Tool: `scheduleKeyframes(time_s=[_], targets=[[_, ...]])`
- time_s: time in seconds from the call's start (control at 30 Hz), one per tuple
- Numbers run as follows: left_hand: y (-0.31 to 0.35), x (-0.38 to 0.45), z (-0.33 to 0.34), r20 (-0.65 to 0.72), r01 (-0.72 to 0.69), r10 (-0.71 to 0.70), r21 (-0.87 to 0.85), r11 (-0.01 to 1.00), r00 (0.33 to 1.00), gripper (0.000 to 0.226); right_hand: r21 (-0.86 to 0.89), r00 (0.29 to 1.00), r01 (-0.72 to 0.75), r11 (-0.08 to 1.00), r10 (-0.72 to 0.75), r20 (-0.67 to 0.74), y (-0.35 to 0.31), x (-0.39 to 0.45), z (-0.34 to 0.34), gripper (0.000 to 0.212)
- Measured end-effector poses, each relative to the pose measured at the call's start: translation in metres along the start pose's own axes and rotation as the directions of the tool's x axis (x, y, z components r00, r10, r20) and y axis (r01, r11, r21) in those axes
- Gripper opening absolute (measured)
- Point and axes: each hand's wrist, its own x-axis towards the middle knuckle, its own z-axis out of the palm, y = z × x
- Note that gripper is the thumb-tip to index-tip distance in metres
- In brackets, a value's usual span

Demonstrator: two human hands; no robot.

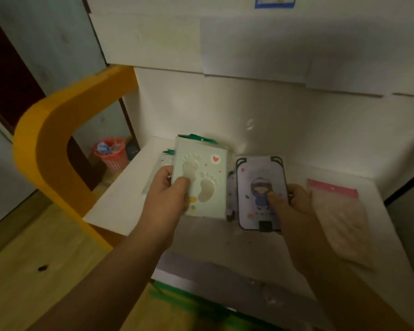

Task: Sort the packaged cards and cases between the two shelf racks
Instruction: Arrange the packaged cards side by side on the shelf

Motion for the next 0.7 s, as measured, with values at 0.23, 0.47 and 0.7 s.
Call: scheduleKeyframes(time_s=[0.23, 0.47, 0.7], targets=[[-0.003, 0.048, -0.031, 0.103, -0.010, 0.007, 0.031, 0.999, 0.995, 0.017, 0.031, 0.997, 0.012, 0.999, -0.010, -0.083, 0.001, 0.008, 0.045, 0.003], [-0.011, 0.088, -0.061, 0.039, -0.104, 0.100, 0.123, 0.987, 0.994, 0.031, 0.007, 0.989, 0.010, 1.000, -0.009, -0.146, 0.003, 0.009, 0.062, 0.006], [-0.021, 0.112, -0.070, 0.046, -0.151, 0.144, 0.267, 0.952, 0.989, 0.036, 0.024, 0.986, 0.011, 1.000, -0.007, -0.166, 0.003, 0.008, 0.069, 0.007]])
